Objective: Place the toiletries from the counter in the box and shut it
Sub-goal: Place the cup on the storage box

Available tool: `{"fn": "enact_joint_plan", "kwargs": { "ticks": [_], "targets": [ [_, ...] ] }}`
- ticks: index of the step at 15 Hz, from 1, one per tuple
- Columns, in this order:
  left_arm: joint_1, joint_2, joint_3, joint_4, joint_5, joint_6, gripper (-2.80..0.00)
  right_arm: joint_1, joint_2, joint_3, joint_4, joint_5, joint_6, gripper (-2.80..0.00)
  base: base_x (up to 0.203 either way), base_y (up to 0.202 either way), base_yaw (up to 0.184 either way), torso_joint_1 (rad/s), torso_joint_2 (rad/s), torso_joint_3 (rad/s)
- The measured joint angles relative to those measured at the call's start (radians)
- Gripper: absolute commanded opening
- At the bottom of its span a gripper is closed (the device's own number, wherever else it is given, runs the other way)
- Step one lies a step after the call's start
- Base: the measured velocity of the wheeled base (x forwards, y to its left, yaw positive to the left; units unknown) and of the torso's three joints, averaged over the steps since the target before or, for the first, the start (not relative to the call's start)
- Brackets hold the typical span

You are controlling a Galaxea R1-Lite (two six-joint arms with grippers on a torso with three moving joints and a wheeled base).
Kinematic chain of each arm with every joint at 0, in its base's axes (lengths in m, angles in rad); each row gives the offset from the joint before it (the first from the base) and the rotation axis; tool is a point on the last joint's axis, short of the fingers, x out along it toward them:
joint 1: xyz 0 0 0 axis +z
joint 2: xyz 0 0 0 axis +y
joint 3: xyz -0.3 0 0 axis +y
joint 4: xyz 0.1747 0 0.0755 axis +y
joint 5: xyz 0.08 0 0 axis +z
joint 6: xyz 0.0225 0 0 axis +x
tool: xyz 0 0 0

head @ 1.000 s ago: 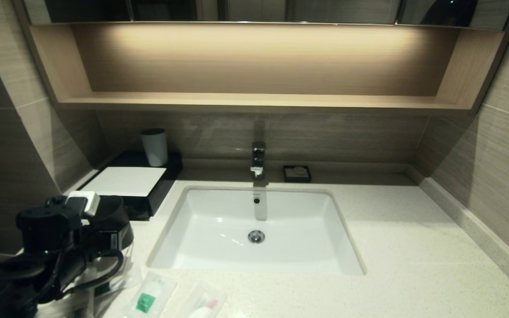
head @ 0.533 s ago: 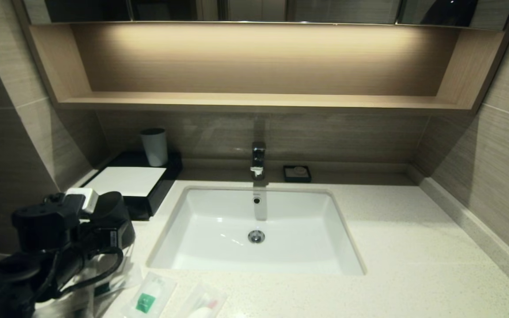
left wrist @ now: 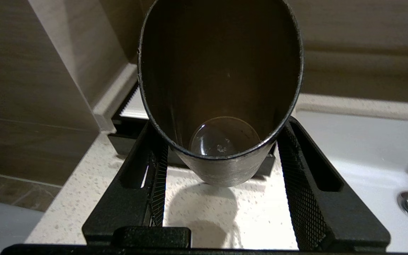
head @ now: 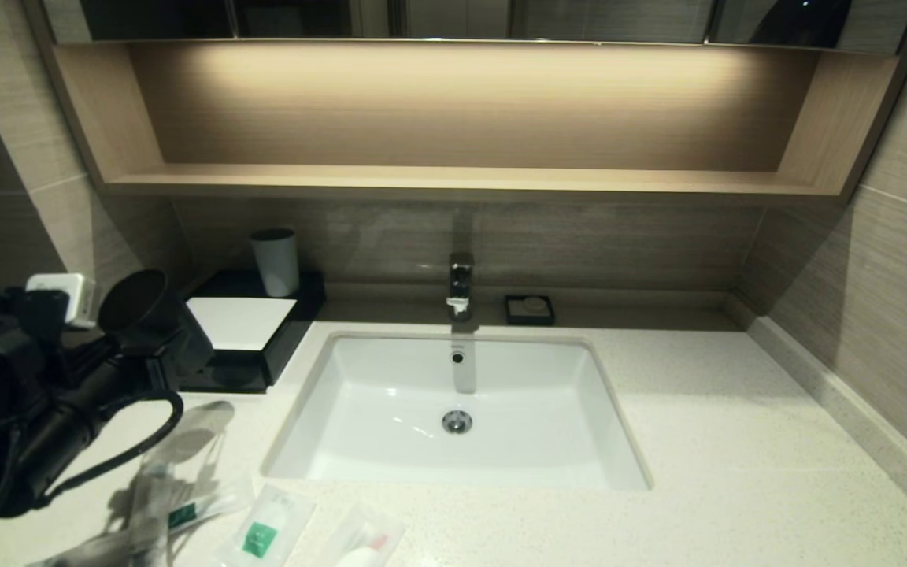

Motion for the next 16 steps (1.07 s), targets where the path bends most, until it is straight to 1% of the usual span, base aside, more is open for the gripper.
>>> {"fn": "enact_joint_plan", "kwargs": {
  "ticks": [4, 7, 9, 12, 16],
  "targets": [
    [0.056, 0.022, -0.125, 0.058, 0.014, -0.005, -2.8, 0.0, 0.0, 0.0, 0.0, 0.0, 0.0, -2.8, 0.0, 0.0, 0.0, 0.0, 0.0, 0.0],
    [0.11, 0.108, -0.243, 0.1, 0.001, -0.017, -2.8, 0.0, 0.0, 0.0, 0.0, 0.0, 0.0, -2.8, 0.0, 0.0, 0.0, 0.0, 0.0, 0.0],
    [0.132, 0.177, -0.326, 0.137, -0.014, -0.035, -2.8, 0.0, 0.0, 0.0, 0.0, 0.0, 0.0, -2.8, 0.0, 0.0, 0.0, 0.0, 0.0, 0.0],
    [0.147, 0.278, -0.451, 0.157, -0.024, -0.054, -2.8, 0.0, 0.0, 0.0, 0.001, 0.0, 0.0, -2.8, 0.0, 0.0, 0.0, 0.0, 0.0, 0.0],
    [0.152, 0.395, -0.59, 0.193, -0.029, -0.053, -2.8, 0.0, 0.0, 0.0, 0.001, 0.0, 0.0, -2.8, 0.0, 0.0, 0.0, 0.0, 0.0, 0.0]
  ]
}}
